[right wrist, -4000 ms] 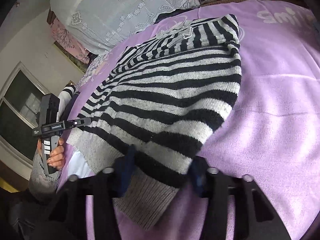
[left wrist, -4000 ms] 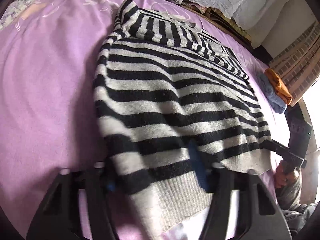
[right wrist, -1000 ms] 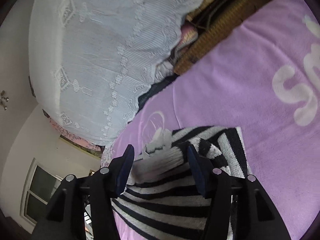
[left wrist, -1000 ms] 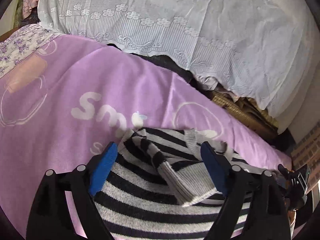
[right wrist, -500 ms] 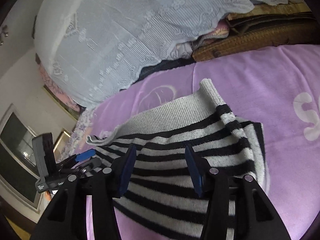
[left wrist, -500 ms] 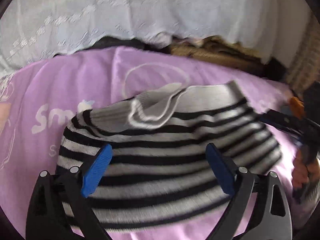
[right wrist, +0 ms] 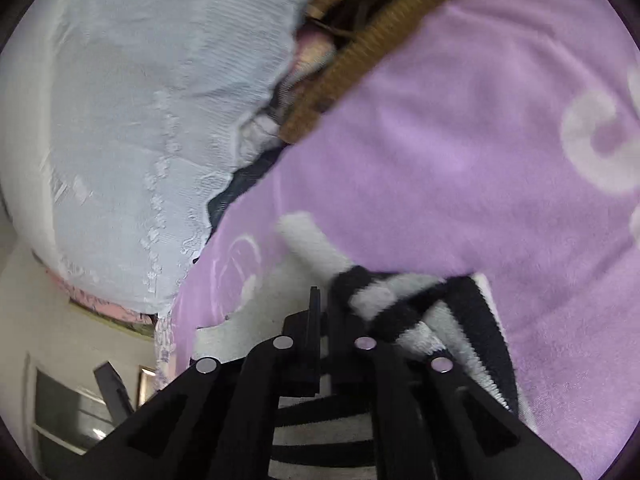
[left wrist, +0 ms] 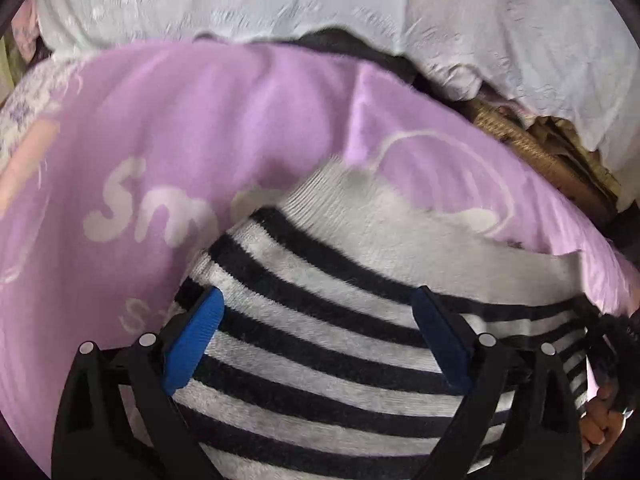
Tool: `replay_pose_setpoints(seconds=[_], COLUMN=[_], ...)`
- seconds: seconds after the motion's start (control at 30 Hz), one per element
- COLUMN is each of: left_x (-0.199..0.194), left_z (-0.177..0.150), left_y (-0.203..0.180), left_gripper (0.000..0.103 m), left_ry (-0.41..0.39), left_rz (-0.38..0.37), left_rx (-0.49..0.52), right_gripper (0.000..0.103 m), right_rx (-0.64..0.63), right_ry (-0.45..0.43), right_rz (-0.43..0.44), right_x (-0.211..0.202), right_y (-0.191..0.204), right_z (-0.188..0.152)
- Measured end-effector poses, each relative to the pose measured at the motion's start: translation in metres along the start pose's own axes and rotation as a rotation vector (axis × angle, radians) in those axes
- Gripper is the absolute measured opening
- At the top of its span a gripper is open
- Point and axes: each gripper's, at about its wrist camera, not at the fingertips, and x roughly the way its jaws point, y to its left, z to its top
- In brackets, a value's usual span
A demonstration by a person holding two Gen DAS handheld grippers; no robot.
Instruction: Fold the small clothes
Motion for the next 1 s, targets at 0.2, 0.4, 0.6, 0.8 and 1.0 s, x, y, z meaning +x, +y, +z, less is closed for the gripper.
replay_pose_setpoints(seconds=[0.2, 0.4, 0.6, 0.8, 1.0], left_x=[0.02, 0.035, -0.023, -0.042, -0.038], left_z=[0.03, 0.018, -0.021, -0.077, -0.114], left_y=[-0.002, 0.027, 0.014, -0.018, -0.026], left_gripper=[0.099, 0.099, 0.098, 0.098, 0.099], left_ry=[-0.009, 0.048, -0.091, -0.115, -0.115], left_rz=[0.181, 0.18, 0.101, 0.112, 0.228], left_rx=[-0.004, -0.074, 0.046, 0.191, 0.259], right_gripper=[0.028, 0.006, 0.006, 0.019, 0.025], right_rx=[-0.116, 0.08, -0.252, -0.561, -0.692], right_ry=[-0.018, -0.037, -0.039, 0.071, 0.172], right_rz=[-0.05, -0.039, -0.03, -0.101, -0.187], right_x=[0.013, 0.006, -0.037, -0.048, -0.043], right_y=[0.027, -0.023, 0.046, 0.099, 0.083], right_z=[0.008, 0.016, -0.028, -0.109, -0.163])
